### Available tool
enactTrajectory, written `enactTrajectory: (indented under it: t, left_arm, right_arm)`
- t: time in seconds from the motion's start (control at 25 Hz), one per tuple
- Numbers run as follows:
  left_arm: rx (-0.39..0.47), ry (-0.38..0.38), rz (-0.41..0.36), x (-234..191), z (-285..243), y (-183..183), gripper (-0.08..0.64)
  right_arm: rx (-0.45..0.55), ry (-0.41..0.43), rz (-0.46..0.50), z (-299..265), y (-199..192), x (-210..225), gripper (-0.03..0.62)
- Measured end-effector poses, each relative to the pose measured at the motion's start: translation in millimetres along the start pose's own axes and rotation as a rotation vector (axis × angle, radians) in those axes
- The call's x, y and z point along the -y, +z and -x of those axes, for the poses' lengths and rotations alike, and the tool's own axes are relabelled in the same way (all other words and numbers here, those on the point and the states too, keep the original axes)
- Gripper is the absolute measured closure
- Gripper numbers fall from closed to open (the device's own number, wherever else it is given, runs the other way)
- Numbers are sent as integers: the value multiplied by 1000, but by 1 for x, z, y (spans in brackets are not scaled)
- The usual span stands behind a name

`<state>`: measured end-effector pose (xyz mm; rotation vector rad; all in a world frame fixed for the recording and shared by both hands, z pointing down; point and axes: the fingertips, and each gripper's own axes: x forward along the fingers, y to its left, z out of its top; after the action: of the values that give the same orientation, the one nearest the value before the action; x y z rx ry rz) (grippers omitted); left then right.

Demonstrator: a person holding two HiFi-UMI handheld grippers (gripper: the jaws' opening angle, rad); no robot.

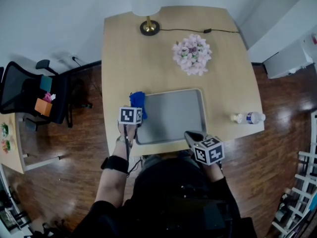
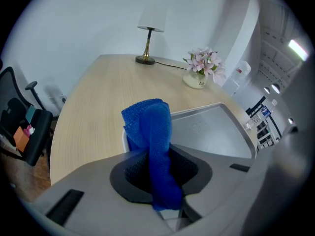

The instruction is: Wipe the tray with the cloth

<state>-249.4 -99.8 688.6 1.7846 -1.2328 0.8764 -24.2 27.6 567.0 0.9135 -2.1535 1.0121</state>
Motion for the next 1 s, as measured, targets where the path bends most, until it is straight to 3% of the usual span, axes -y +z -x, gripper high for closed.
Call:
enactTrajectory:
  t: [0.76,1.0]
  left_arm:
    - [-69,-63,-9,70,38,-122,466]
    - [-96,-48,-30,77,42,-141,466]
  right_arm:
    - [3,67,64,2,-7,-13,594]
    - [5,91,78,-1,-4,-17,594]
